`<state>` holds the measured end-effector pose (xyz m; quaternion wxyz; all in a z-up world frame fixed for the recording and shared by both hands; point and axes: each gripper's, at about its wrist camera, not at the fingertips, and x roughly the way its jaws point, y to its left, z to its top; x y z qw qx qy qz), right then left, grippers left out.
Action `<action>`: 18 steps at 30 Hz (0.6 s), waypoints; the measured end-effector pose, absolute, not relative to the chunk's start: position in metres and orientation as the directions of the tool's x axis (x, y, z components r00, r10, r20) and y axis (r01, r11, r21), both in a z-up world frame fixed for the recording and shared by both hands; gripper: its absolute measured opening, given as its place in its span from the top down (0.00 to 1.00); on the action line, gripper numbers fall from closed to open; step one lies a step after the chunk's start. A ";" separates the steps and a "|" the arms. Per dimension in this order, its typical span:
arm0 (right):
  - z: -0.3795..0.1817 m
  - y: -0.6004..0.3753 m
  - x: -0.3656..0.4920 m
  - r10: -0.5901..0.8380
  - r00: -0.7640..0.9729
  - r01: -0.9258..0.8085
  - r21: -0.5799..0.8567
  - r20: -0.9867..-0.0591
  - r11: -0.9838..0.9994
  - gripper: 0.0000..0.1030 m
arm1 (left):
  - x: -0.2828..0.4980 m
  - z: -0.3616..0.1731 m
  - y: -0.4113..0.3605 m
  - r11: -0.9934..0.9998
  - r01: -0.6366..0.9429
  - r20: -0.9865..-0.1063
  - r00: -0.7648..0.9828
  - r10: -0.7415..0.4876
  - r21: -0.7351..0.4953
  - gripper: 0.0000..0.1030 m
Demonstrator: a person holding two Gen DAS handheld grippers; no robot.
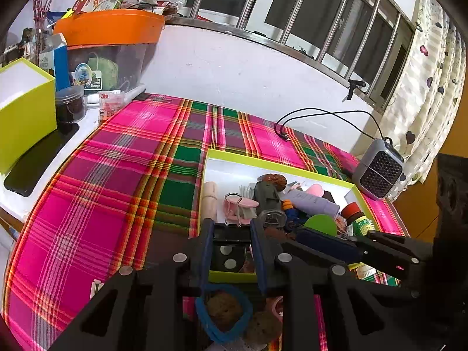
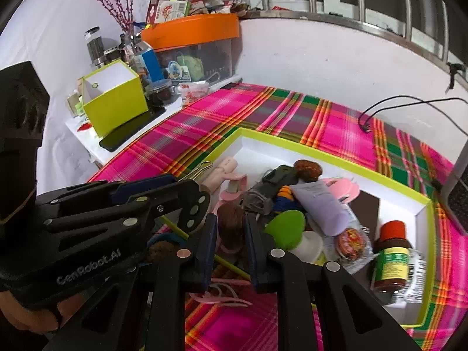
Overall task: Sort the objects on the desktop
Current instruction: 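Lower the walnut into the green box and open the right gripper while the left releases the binder clip, then withdraw both open grippers up and away from the box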
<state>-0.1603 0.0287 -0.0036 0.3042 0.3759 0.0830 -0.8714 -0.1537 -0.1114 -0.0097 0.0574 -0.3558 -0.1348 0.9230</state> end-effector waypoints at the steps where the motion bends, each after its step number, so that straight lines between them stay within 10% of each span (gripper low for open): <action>1: -0.002 0.030 -0.158 -0.465 -0.540 0.591 0.077 -0.702 -0.803 0.80 | -0.154 -0.009 -0.111 -0.957 -0.011 -0.640 -0.742 0.201 -0.288 0.75; 18: 0.016 0.073 -0.135 -0.465 -0.591 0.530 0.117 -0.659 -0.840 0.80 | -0.159 -0.014 -0.098 -0.968 -0.041 -0.651 -0.733 0.198 -0.249 0.75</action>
